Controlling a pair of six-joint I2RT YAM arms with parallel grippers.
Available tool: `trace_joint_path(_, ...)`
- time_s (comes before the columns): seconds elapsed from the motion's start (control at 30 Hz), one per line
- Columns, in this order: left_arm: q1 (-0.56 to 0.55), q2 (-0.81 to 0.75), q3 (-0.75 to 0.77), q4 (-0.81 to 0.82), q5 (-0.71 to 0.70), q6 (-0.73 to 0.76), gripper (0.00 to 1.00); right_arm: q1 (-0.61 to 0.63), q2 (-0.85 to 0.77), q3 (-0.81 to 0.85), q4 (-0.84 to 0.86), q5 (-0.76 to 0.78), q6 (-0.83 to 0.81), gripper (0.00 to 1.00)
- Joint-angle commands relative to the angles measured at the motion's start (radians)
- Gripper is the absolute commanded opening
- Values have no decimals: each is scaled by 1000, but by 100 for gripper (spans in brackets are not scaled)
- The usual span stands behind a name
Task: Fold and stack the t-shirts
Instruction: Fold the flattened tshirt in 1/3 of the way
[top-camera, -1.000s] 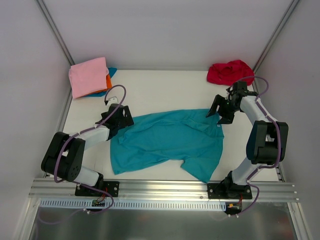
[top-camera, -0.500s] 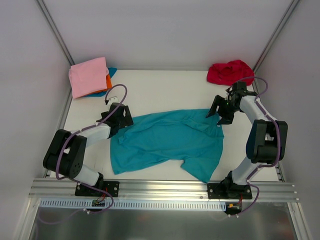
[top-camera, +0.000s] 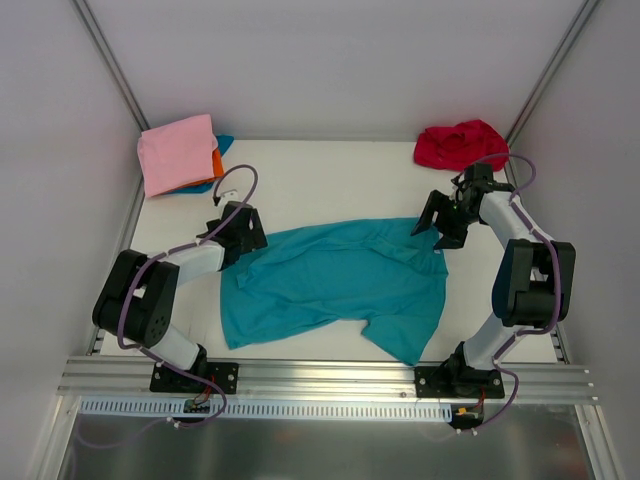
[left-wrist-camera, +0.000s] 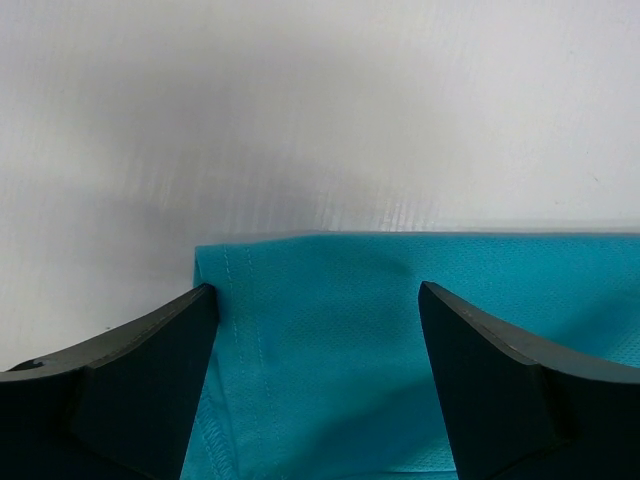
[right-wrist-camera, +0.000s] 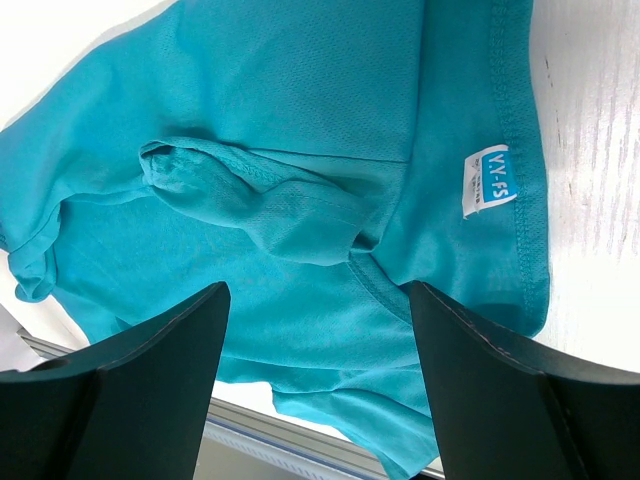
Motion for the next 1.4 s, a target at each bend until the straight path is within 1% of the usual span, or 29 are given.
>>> trace_joint_path(0.0,8,9,38,-7,8,3,79,-2,-7,8,-9,-15,-17,77)
trace_joint_path(0.03,8,10,38,-9,8,3,72,-2,-6,10,-11,-15,-17,77)
trace_joint_path(0.07,8,10,38,-7,8,3,67,-3,-6,10,-12,-16,-17,78)
trace_joint_path(0.1,8,10,38,-9,5,3,57,-3,-6,10,-9,-15,-17,78)
trace_joint_path(0.13,8,10,38,-12,2,-1,43,-2,-6,8,-9,-16,-16,78)
trace_joint_path(0.17,11,9,37,-13,2,-3,22,-3,-4,10,-9,-16,-16,77)
trace_joint_path(0.2,10,12,40,-13,2,-1,14,-3,-3,10,-9,-16,-16,77)
trace_joint_path(0.23,11,12,43,-16,-1,-3,5,-3,-3,7,-9,-16,-16,77)
trace_joint_path(0.27,10,12,46,-19,-3,-3,0,-3,-1,7,-8,-16,-16,77)
trace_joint_path(0.3,11,10,44,-20,-3,-3,0,-3,-1,7,-8,-16,-16,77)
trace_joint_path(0.53,16,-30,72,-39,-23,13,0,-3,2,4,-8,-15,-16,77)
trace_joint_path(0.63,27,-37,105,-67,-32,22,0,-3,3,5,-6,-13,-16,77)
trace_joint_path(0.93,91,-50,178,-102,-28,29,0,-3,8,4,-5,-13,-16,77)
trace_joint_path(1.1,125,-28,222,-110,5,28,0,-3,10,4,-6,-10,-19,77)
trace_joint_path(1.17,145,-13,239,-110,21,17,4,-2,10,4,-6,-9,-17,78)
trace_joint_path(1.23,160,1,259,-138,46,7,12,-3,10,5,-6,-10,-19,77)
trace_joint_path(1.27,174,15,265,-141,54,-9,30,-3,10,5,-6,-10,-19,77)
trace_joint_path(1.33,186,33,280,-144,70,-20,56,-3,11,2,-8,-10,-19,78)
trace_joint_path(1.37,200,56,288,-148,80,-30,79,-2,11,2,-6,-10,-19,78)
